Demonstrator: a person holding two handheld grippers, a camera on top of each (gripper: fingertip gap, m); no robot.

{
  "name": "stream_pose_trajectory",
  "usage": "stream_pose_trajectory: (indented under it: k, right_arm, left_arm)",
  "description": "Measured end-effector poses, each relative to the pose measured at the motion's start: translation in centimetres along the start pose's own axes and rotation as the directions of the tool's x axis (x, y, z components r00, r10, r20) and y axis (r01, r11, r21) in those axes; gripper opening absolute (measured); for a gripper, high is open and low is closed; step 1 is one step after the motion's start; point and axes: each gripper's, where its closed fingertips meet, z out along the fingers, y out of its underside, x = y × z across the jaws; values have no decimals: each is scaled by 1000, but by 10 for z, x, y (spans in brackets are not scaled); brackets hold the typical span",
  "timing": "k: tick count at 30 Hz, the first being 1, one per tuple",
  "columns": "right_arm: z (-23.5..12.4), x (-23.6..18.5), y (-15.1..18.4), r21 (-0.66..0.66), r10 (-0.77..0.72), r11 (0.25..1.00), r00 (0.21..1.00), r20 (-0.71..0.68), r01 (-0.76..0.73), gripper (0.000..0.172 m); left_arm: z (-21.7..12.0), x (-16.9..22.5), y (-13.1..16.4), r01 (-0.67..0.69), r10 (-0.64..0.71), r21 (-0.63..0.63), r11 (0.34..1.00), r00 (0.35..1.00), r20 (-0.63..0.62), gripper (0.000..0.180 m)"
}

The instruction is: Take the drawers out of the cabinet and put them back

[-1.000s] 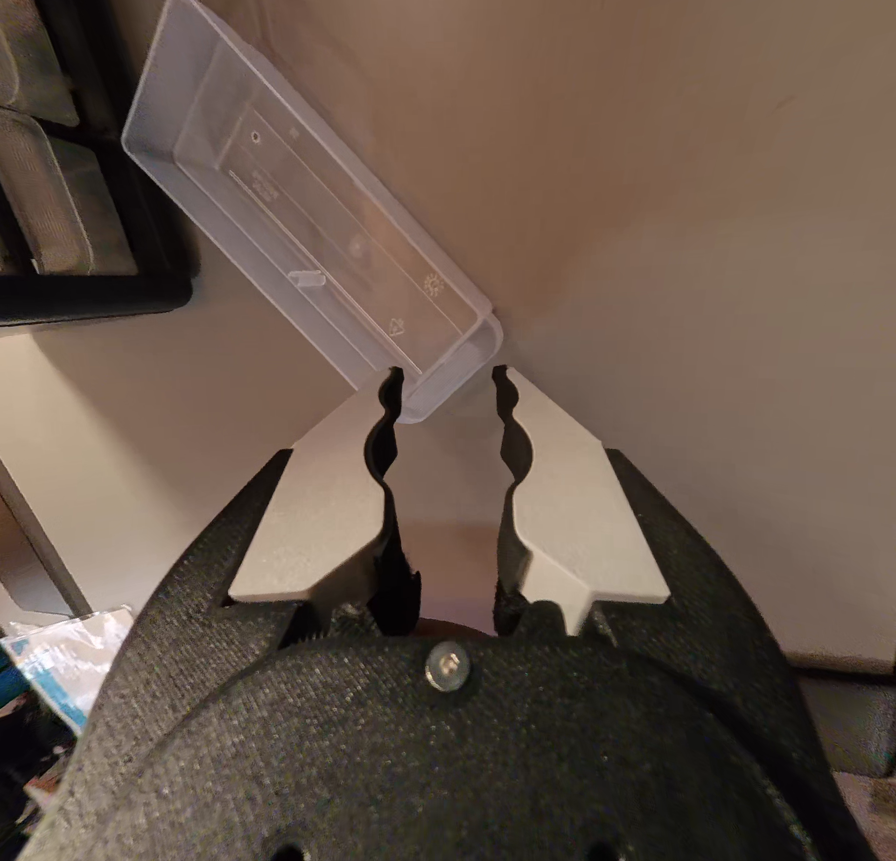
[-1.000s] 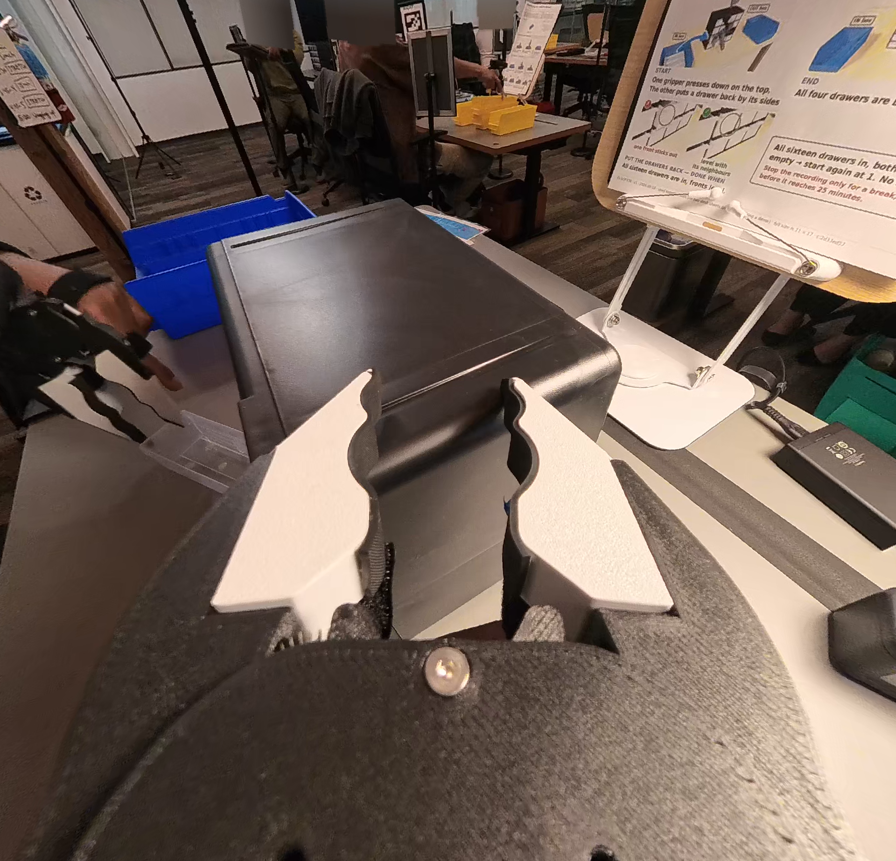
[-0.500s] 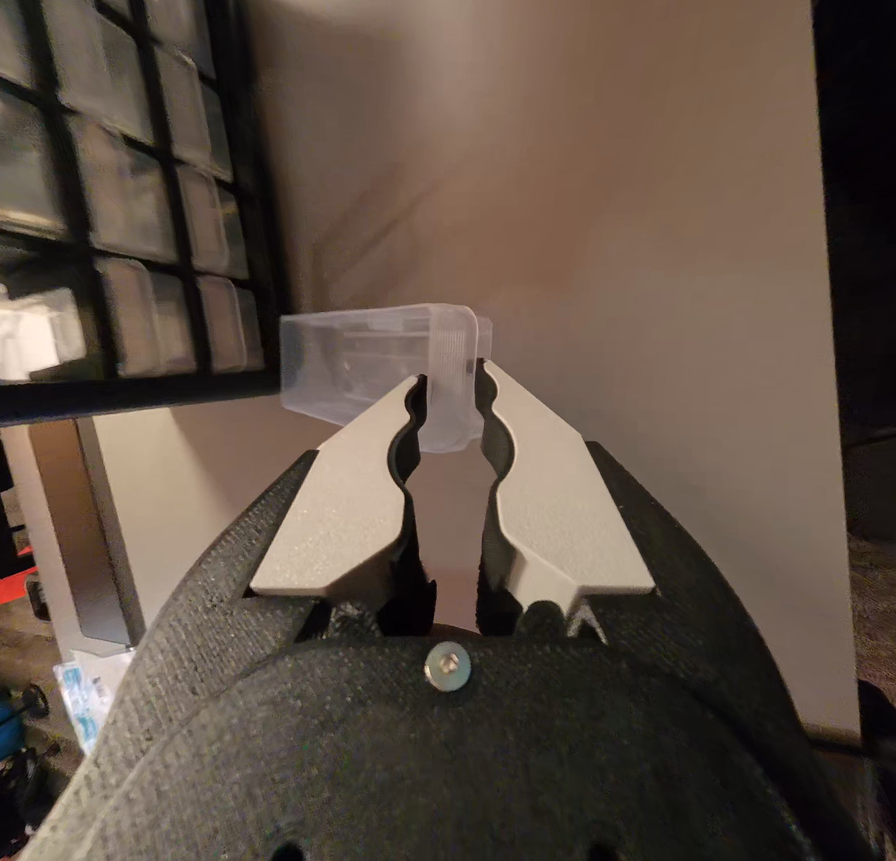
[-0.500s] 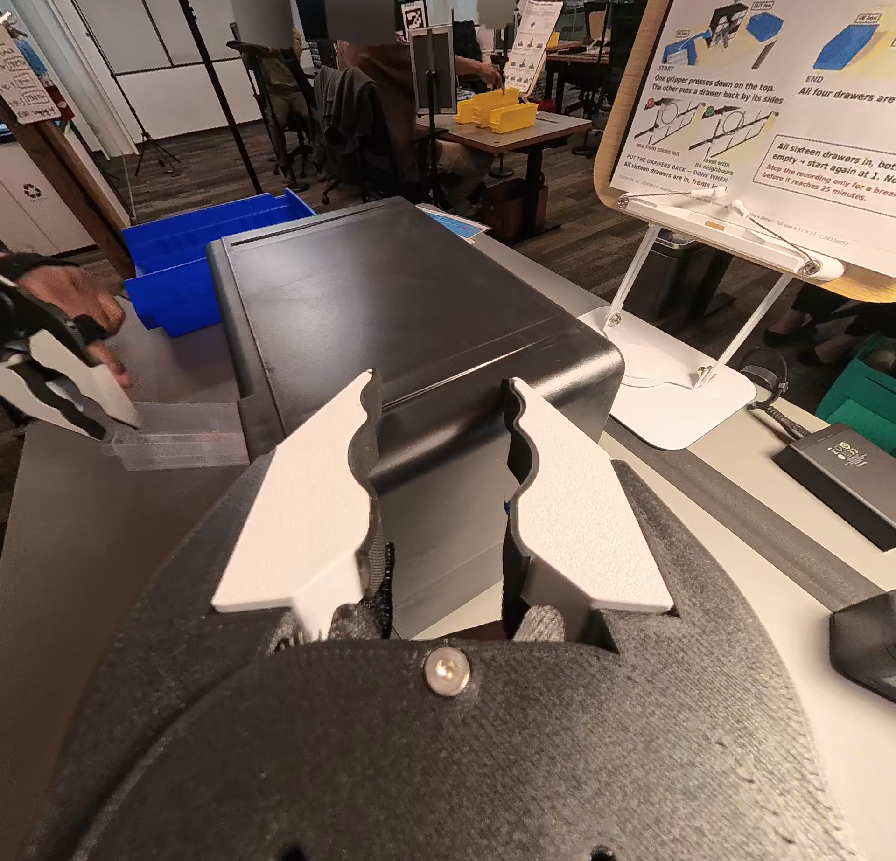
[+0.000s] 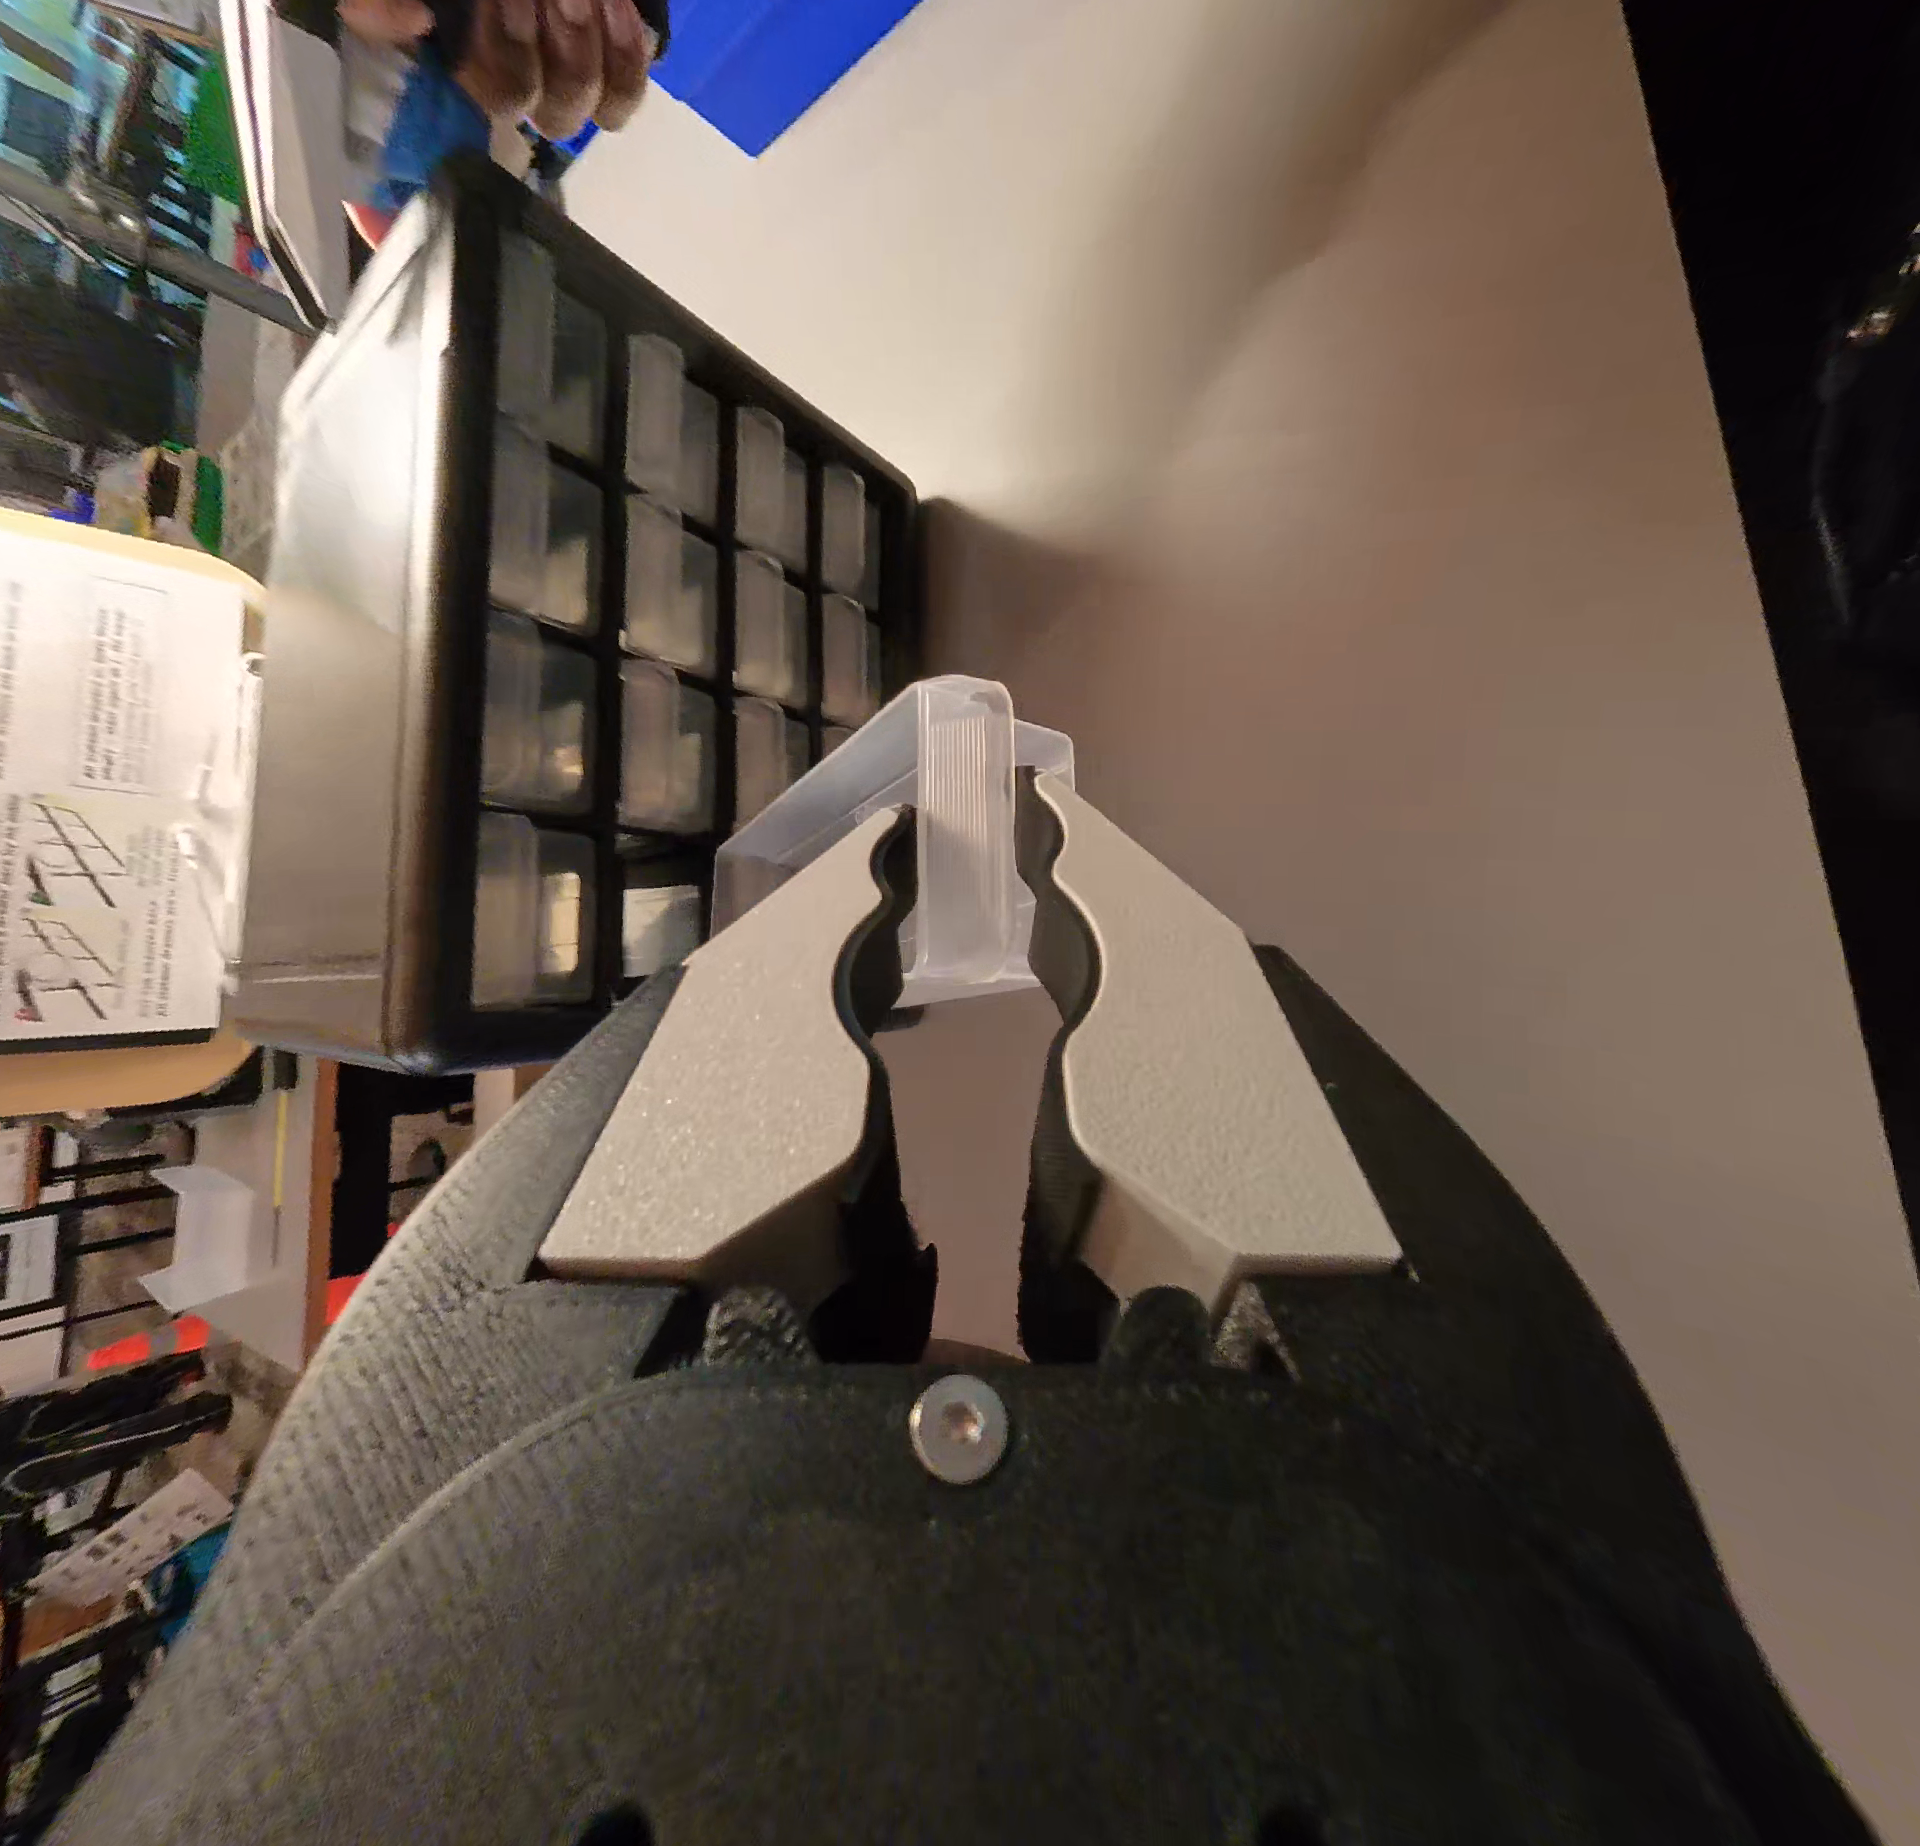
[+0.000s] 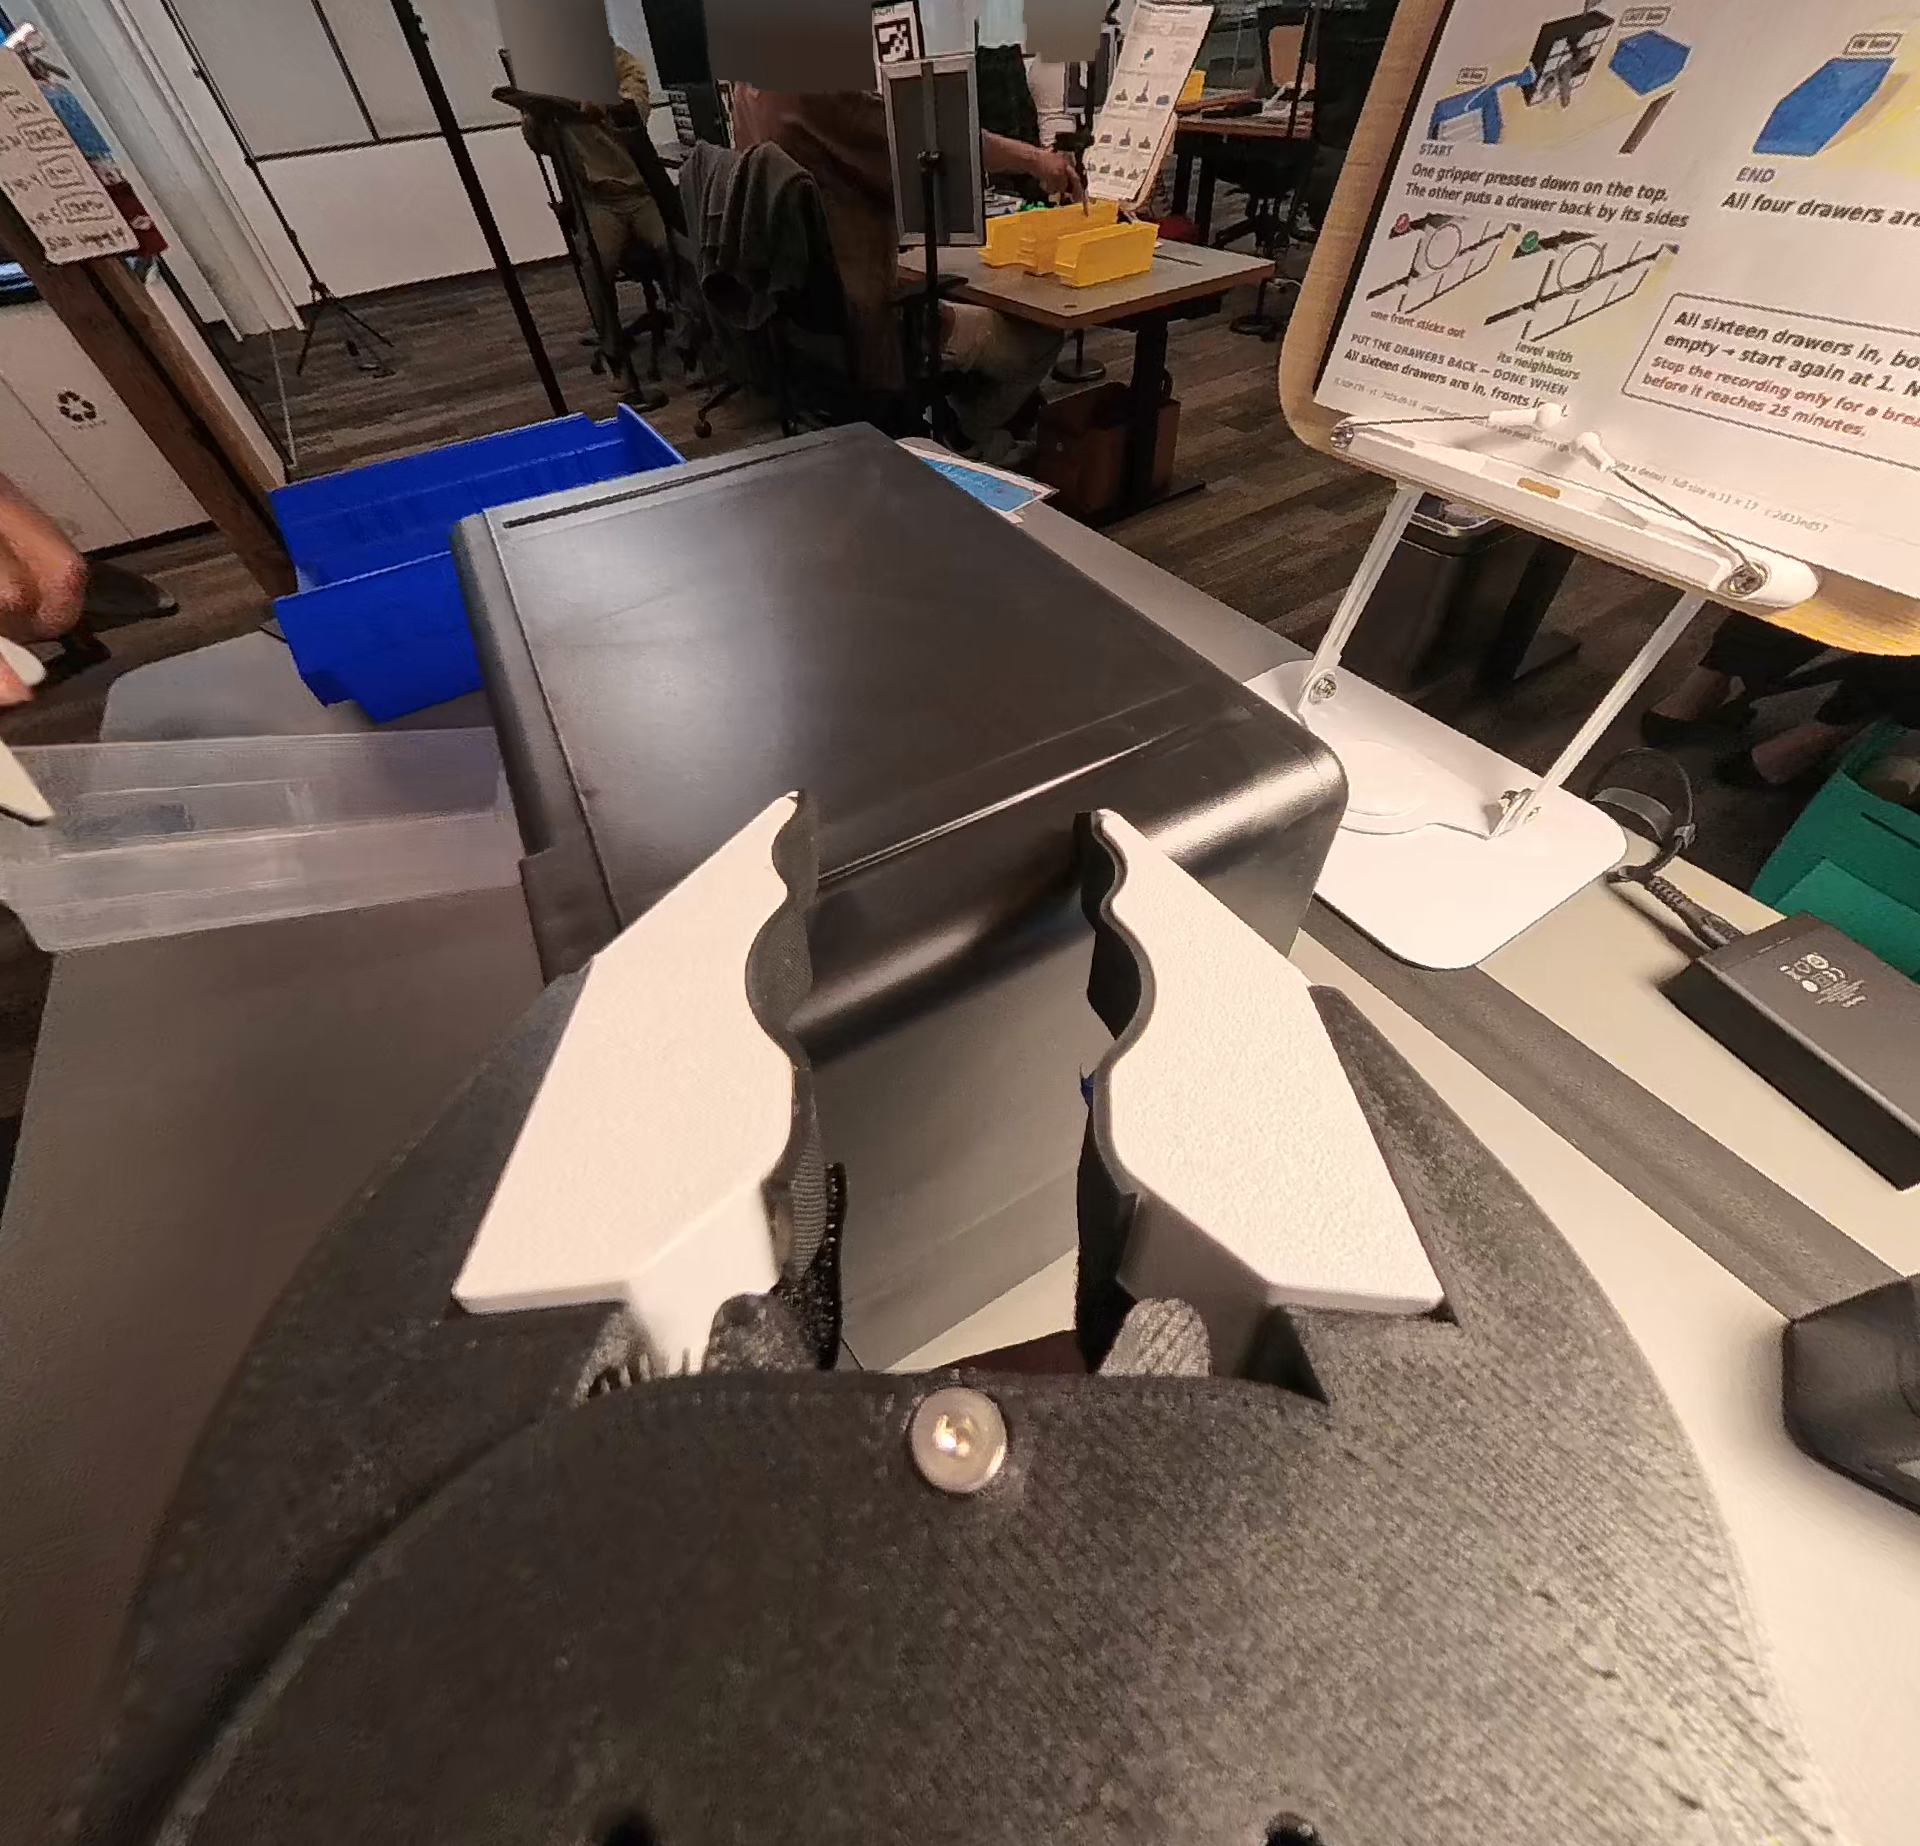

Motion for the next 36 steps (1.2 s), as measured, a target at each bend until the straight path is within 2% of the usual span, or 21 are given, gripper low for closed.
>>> stream_pose_trajectory:
  k: [6, 15, 21, 29, 36]
  right_arm:
    - [-2, 0, -2, 7, -1, 1000, 1000, 0, 1, 53]
    - [-4, 2, -3, 13, 3, 1000, 1000, -1, -3, 53]
    - [-3, 2, -2, 7, 3, 1000, 1000, -1, -3, 53]
    - [-1, 3, 1, -1, 3, 1000, 1000, -3, -3, 53]
    - [-1, 4, 1, 1, 6, 1000, 1000, -6, -6, 53]
  left_arm:
    - [0, -18, -11, -17, 15, 50, 999, 999, 38, 18]
    - [10, -30, -3, -7, 1, 87, 996, 998, 66, 18]
    - [7, -35, 1, -29, 11, 136, 990, 991, 130, 18]
    - [11, -31, 5, -137, 86, 176, 975, 959, 269, 18]
    - [37, -23, 30, -277, 249, 25, 961, 897, 366, 18]
